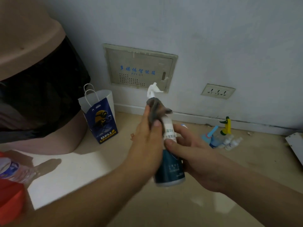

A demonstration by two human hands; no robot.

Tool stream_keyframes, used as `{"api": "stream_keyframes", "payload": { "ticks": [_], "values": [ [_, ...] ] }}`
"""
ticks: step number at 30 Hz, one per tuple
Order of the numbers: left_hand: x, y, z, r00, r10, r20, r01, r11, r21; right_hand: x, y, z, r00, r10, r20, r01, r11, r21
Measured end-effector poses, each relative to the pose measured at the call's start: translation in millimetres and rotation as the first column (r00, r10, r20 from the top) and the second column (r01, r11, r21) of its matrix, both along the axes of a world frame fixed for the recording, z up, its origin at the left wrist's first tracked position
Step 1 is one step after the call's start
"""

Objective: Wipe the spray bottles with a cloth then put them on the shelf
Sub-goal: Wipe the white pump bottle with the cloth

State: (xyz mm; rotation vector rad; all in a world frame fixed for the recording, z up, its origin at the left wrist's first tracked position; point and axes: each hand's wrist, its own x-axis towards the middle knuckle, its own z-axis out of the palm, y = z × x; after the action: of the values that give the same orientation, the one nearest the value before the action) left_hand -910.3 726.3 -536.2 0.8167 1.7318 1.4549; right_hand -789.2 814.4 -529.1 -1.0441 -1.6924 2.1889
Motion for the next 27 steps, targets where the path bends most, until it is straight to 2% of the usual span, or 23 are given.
{"api": "stream_keyframes", "payload": {
  "ticks": [2,3,5,6,8,9,10,12,14,17,19,20,21,23,25,27],
  "values": [
    [25.8,-12.2,-14.2,0.944,-0.04,-0.327,0.056,0.998,0.042,1.0,0.7,0.9,1.0,-0.017,0.024,0.016,0.999,0.043],
    [33.5,-18.3,-17.0,0.928,-0.077,-0.363,0.101,0.994,0.046,2.3,2.3,1.0,0.999,-0.036,0.03,0.034,0.998,0.056],
    [27.0,-16.5,-22.1,0.952,-0.157,-0.261,0.166,0.986,0.012,3.4,4.9,0.6,0.997,-0.071,0.017,0.069,0.996,0.063],
    [16.2,-12.8,-17.6,0.969,-0.187,-0.16,0.188,0.982,-0.006,3.0,5.1,-0.4,0.997,-0.078,0.002,0.078,0.996,0.053],
    [-5.0,-0.1,-12.1,0.984,-0.165,0.06,0.165,0.986,0.005,2.1,3.7,-2.2,0.996,-0.091,-0.014,0.091,0.996,0.013],
    [-8.4,4.8,-10.5,0.988,-0.119,0.096,0.119,0.993,0.0,1.4,3.4,-2.9,0.996,-0.091,-0.009,0.091,0.996,0.006],
    [-3.9,6.1,-10.1,0.996,-0.083,0.038,0.083,0.996,-0.01,0.4,3.5,-2.9,0.997,-0.082,-0.005,0.082,0.997,0.01],
    [20.0,-2.3,-16.3,0.978,-0.069,-0.197,0.076,0.997,0.024,-1.0,4.6,-2.2,0.998,-0.069,0.007,0.068,0.996,0.051],
    [41.1,-16.4,-19.8,0.956,-0.131,-0.264,0.124,0.991,-0.043,1.3,7.1,-2.8,0.995,-0.093,0.047,0.089,0.992,0.084],
    [27.5,-14.6,-22.0,0.969,-0.193,-0.157,0.192,0.981,-0.023,3.7,7.7,-4.5,0.991,-0.121,0.063,0.117,0.991,0.061],
    [2.5,-1.0,-14.6,0.988,-0.127,0.086,0.127,0.992,0.008,1.6,4.4,-3.9,0.991,-0.13,0.033,0.13,0.991,0.014],
    [-3.8,5.1,-11.3,0.983,-0.059,0.172,0.064,0.998,-0.027,0.7,3.5,-3.4,0.991,-0.129,0.02,0.129,0.992,-0.01],
    [-4.1,7.3,-8.1,0.985,-0.017,0.172,0.024,0.999,-0.04,0.3,3.6,-2.5,0.993,-0.121,0.01,0.121,0.992,-0.027],
    [13.5,1.5,-11.5,0.999,-0.02,-0.039,0.021,1.0,0.012,0.2,5.5,-0.8,0.995,-0.097,-0.007,0.096,0.995,-0.026],
    [35.2,-14.1,-12.4,0.962,-0.057,-0.267,0.066,0.997,0.027,1.8,9.4,-1.0,0.995,-0.104,0.004,0.104,0.995,-0.007],
    [41.5,-26.3,-19.4,0.949,-0.134,-0.283,0.136,0.991,-0.014,6.1,13.5,-4.1,0.992,-0.125,0.025,0.125,0.992,-0.003]
  ]
}}
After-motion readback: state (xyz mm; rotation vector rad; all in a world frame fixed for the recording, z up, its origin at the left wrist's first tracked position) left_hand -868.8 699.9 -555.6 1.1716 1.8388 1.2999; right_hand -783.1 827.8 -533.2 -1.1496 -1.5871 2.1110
